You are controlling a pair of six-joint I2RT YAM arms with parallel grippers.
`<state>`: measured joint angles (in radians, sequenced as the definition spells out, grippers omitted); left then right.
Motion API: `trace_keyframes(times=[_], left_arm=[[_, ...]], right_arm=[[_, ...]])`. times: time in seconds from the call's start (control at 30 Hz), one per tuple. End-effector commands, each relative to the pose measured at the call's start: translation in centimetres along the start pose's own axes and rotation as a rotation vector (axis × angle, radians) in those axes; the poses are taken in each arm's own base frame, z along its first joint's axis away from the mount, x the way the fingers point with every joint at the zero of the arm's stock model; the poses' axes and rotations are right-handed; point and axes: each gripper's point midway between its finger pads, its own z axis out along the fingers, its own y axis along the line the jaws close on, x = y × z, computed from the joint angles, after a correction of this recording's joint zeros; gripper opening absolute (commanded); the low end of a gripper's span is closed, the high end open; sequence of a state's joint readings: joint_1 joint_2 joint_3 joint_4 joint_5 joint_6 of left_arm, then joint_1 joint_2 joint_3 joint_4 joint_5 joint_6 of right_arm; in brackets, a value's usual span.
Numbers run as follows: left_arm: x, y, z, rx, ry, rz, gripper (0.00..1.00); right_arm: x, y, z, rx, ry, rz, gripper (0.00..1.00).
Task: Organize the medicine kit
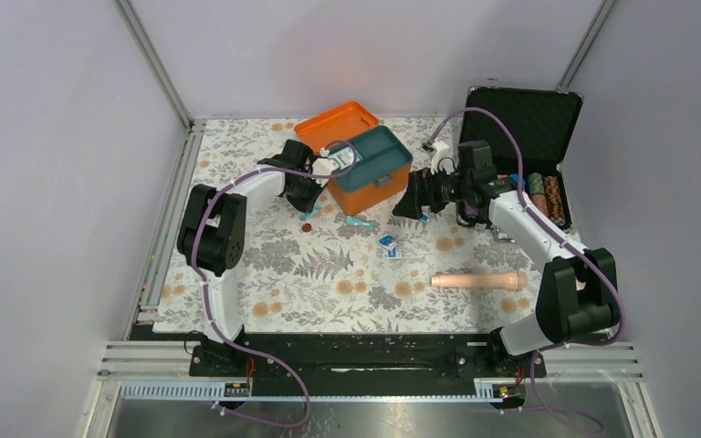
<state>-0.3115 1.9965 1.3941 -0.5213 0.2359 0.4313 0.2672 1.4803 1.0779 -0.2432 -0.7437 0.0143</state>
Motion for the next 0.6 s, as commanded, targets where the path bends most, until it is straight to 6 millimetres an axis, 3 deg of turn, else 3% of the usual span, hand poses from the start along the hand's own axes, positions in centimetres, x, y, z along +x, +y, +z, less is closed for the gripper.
trace_keyframes(times=[0.0,0.13,0.23,0.33,0.57], left_arm=[[0.6,0.2,-0.3,-0.031,0.011,0.001,0.0],[0.1,0.1,-1.1,-0.04,-0.028,0.019,0.01],[0.0,-0.2,-1.3,-0.029,-0.045,0.035,0.24],[0.4,-0.5,-1.4,-0.03,-0.044,0.048,0.3],[2.6,0.2,-1.7,-0.107,0.033,0.057,0.3]], right_arm=[[-1.5,-0.3,0.0,0.006,-0.024,-0.038,0.99],[-1.5,-0.3,0.1,0.006,-0.022,-0.038,0.99],[-1.6,-0.4,0.2,0.006,-0.022,-0.038,0.99],[-1.7,-0.4,0.2,0.004,-0.021,-0.037,0.99],[-1.6,-0.4,0.2,0.008,-0.022,-0.036,0.99]])
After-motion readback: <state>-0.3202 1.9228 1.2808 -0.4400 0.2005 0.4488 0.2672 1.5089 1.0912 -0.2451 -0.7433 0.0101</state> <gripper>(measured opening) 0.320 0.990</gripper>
